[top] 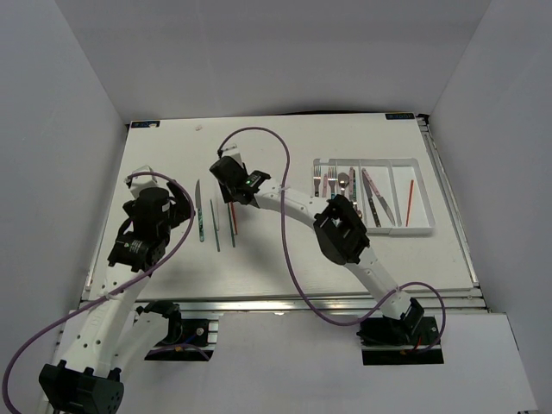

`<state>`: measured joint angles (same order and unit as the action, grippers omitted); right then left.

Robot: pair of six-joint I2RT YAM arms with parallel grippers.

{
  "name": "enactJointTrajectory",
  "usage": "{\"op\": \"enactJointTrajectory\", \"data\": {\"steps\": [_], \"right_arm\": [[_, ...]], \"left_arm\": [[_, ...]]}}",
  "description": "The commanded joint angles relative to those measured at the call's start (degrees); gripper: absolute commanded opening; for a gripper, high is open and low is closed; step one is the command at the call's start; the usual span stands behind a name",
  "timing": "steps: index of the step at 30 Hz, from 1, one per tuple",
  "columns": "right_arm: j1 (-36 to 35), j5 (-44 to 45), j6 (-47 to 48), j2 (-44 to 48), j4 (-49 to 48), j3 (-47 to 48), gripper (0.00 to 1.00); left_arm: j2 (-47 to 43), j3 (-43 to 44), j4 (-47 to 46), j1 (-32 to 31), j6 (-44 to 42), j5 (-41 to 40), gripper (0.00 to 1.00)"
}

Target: Sort the eating utensils into containers

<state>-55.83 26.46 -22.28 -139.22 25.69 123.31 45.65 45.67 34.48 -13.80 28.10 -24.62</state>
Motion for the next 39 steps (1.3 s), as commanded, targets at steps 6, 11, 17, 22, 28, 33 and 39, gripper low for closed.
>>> {"op": "enactJointTrajectory", "data": {"steps": [6,11,17,22,28,33,39], "right_arm": [[0.55,0.26,1.1,-3.16,-1.96,3.43,0.46],[0.55,-1.14,0.75,-4.48,-2.23,3.96,0.46],[0.64,-1.76,1.01,-4.83,-2.84,2.73,0.44],[0.73,-3.16,1.1,-5.97,-2.66,2.55,0.43],[0.9,-3.96,0.75,-6.94,-2.32,2.11,0.42],[0.9,-3.17,0.22,-5.81,-2.84,-0.86,0.4],[1.43,-4.39,-0.57,-2.91,-5.46,-4.56,0.41]], "left_arm": [[-0.47,-0.14,-0.38,-0.35,-0.41,1.07,0.98],[-0.47,-0.23,-0.38,-0.52,-0.41,1.16,0.98],[0.14,-0.06,-0.38,-0.61,-0.5,1.42,0.98],[-0.12,-0.23,-0.46,-0.7,-0.5,1.42,0.98],[0.32,-0.06,-0.38,-0.79,-0.59,1.42,0.98],[0.23,-0.14,-0.38,-0.79,-0.59,1.42,0.98],[0.23,-0.14,-0.38,-0.88,-0.59,1.33,0.98]]}}
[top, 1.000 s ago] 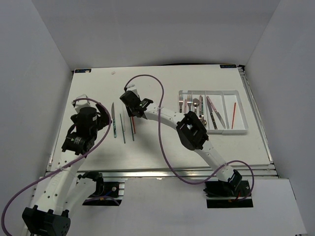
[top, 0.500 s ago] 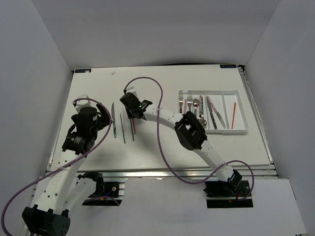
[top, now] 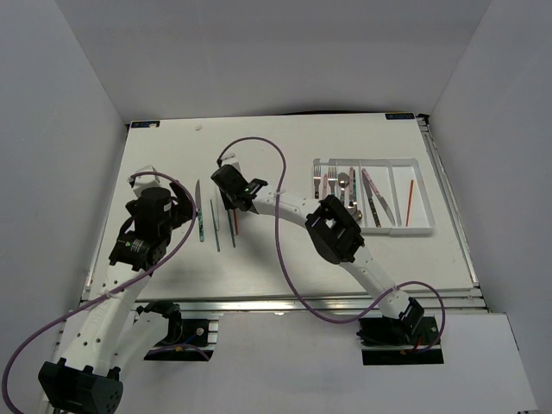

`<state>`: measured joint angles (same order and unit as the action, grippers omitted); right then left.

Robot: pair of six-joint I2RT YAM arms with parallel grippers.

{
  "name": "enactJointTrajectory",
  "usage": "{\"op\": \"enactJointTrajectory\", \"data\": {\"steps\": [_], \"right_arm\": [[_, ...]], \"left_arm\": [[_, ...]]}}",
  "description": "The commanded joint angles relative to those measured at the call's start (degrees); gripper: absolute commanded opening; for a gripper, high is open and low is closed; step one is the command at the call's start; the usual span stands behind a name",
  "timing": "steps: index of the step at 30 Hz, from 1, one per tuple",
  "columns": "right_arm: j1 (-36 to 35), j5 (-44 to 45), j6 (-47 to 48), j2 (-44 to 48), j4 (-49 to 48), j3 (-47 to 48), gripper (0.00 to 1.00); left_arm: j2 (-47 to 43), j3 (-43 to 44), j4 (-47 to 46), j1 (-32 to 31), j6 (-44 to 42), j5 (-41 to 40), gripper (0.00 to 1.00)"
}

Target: Sort the eating utensils into containers

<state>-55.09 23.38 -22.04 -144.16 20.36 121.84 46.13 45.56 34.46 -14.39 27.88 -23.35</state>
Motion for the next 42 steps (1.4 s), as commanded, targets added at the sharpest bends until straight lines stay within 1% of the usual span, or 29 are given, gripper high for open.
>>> {"op": "enactJointTrajectory", "data": {"steps": [1,8,10,13,15,24,32,42], "right_arm": [[0.86,-3.4,-0.81,2.65,-1.36,-5.36,0.42],[1.21,-6.23,-1.51,6.08,-4.36,-8.02,0.47],[1.56,-8.59,-1.51,8.01,-5.85,-8.72,0.48],[1.74,-8.26,-1.6,9.86,-5.94,-9.08,0.48],[1.83,-6.25,-1.51,10.3,-5.07,-8.21,0.48],[2.53,-5.54,-0.37,4.94,0.2,-2.58,0.48],[2.62,-5.53,-0.28,1.95,0.29,-1.52,0.46],[3.32,-5.27,-0.54,1.07,0.65,-2.84,0.45]], "left_arm": [[-0.25,-0.12,-0.36,-0.28,-0.37,0.15,0.98],[-0.25,-0.03,-0.36,-0.28,-0.46,0.24,0.98],[-0.16,-0.03,-0.36,-0.37,-0.37,0.24,0.98],[-0.16,-0.12,-0.44,-0.37,-0.37,0.33,0.98],[-0.25,-0.12,-0.36,-0.46,-0.37,0.33,0.98],[-0.43,-0.12,-0.44,-0.46,-0.37,0.33,0.98],[-0.25,-0.12,-0.53,-0.55,-0.46,0.68,0.98],[-0.51,-0.12,-0.53,-0.55,-0.46,0.5,0.98]]}}
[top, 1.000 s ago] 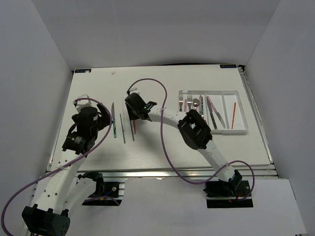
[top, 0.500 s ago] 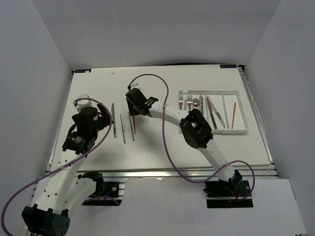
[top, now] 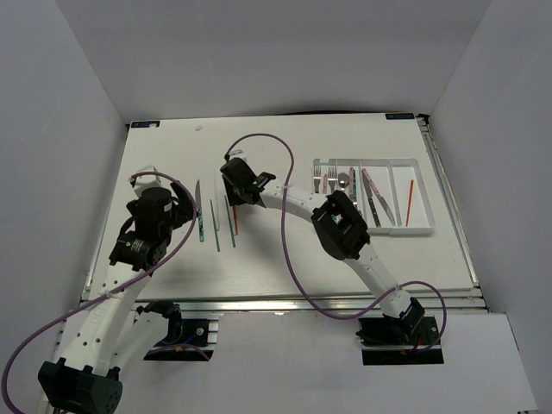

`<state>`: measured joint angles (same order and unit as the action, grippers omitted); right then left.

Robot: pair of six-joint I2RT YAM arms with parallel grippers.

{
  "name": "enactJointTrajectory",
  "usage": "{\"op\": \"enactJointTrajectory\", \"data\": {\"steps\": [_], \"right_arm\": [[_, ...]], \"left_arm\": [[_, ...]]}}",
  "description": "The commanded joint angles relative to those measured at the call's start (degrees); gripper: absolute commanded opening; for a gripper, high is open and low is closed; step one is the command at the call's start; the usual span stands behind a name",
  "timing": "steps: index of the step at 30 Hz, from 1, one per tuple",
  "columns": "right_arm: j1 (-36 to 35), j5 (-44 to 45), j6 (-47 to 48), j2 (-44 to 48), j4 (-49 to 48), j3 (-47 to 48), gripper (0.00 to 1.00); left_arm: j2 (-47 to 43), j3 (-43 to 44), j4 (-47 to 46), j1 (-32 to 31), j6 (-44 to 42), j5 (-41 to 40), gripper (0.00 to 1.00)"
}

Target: Sort the eating utensils into containers

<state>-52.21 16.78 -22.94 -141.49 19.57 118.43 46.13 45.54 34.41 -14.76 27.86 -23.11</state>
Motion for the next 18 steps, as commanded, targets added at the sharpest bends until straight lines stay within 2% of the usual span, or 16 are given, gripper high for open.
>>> {"op": "enactJointTrajectory", "data": {"steps": [1,11,18], "right_arm": [[0.52,1.33,0.18,-1.42,1.52,0.4,0.45],[0.88,2.47,-0.53,-1.5,2.84,-0.66,0.42],[0.88,4.66,0.44,-3.88,9.78,1.37,0.41]], "left_arm": [[-0.51,-0.1,-0.4,-0.18,-0.43,0.26,0.98],[-0.6,-0.1,-0.4,-0.26,-0.43,0.17,0.98],[-0.6,-0.01,-0.4,-0.26,-0.35,0.0,0.98]]}}
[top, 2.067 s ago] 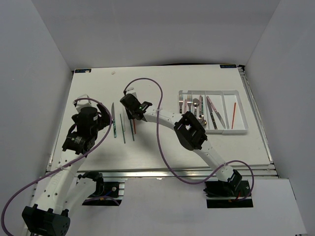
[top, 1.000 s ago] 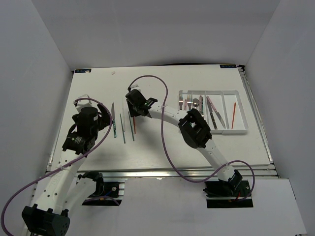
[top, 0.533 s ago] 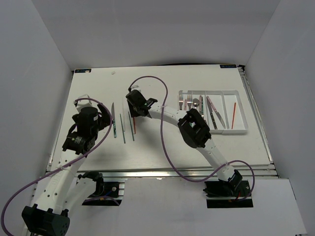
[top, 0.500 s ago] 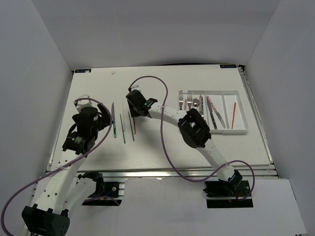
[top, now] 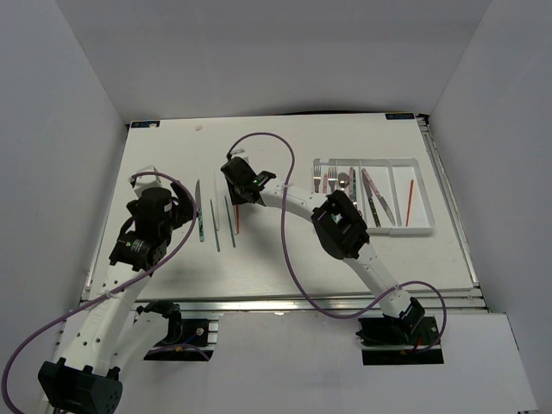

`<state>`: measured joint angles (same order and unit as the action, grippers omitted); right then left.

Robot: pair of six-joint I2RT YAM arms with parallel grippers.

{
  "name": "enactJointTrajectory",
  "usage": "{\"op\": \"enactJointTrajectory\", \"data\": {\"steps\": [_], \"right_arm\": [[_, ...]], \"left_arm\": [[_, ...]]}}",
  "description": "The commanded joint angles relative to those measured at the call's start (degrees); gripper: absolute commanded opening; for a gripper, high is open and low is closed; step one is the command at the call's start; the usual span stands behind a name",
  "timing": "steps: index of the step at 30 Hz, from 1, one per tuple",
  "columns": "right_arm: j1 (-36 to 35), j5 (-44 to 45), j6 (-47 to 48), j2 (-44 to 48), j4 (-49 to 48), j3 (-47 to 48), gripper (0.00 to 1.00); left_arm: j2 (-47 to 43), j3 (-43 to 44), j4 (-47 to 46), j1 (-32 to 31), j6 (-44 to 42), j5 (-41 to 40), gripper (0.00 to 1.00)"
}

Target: Sort the eating utensils into containers

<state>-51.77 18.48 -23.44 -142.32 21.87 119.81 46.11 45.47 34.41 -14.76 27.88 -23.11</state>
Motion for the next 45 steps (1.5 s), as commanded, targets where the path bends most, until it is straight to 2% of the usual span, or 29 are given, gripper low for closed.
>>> {"op": "enactJointTrajectory", "data": {"steps": [1,7,10,14,16,23,24,26,32,40,45], "right_arm": [[0.44,3.31,0.94,-2.53,8.27,-1.32,0.41],[0.35,5.86,0.94,0.2,9.86,-6.86,0.37],[0.35,2.8,1.9,0.38,8.37,-9.59,0.35],[0.44,1.3,2.78,-5.41,13.88,-1.71,0.25],[0.44,1.56,2.79,-8.05,15.57,2.79,0.23],[1.4,0.51,2.52,-7.0,14.86,-0.63,0.2],[1.58,0.07,2.78,-6.66,15.31,-0.8,0.1],[1.85,-1.51,3.4,-6.13,15.13,-2.65,0.0],[1.85,-3.89,5.68,-0.08,13.21,-11.41,0.0],[1.76,-6.95,13.86,13.64,7.24,-23.64,0.0],[1.93,-6.97,13.34,21.01,2.93,-28.83,0.0]], "left_arm": [[-0.58,-0.03,-0.31,-0.26,-0.46,0.0,0.98],[-0.67,-0.03,-0.31,-0.26,-0.37,-0.18,0.98],[-0.75,0.05,-0.4,-0.26,-0.46,0.09,0.98],[-0.67,-0.03,-0.23,-0.35,-0.37,-0.09,0.98],[-0.84,-0.03,-0.23,-0.35,-0.37,-0.35,0.98],[-0.76,0.14,-0.22,-0.53,-0.37,-0.27,0.98],[-0.76,0.14,-0.14,-0.53,-0.37,-0.35,0.98],[-1.02,0.05,-0.22,-0.53,-0.37,-0.35,0.98],[-0.41,0.14,-0.23,-0.53,-0.46,-0.09,0.98],[-0.84,0.05,-0.31,-0.53,-0.54,-0.09,0.98],[-0.76,0.05,-0.22,-0.53,-0.46,-0.44,0.98]]}}
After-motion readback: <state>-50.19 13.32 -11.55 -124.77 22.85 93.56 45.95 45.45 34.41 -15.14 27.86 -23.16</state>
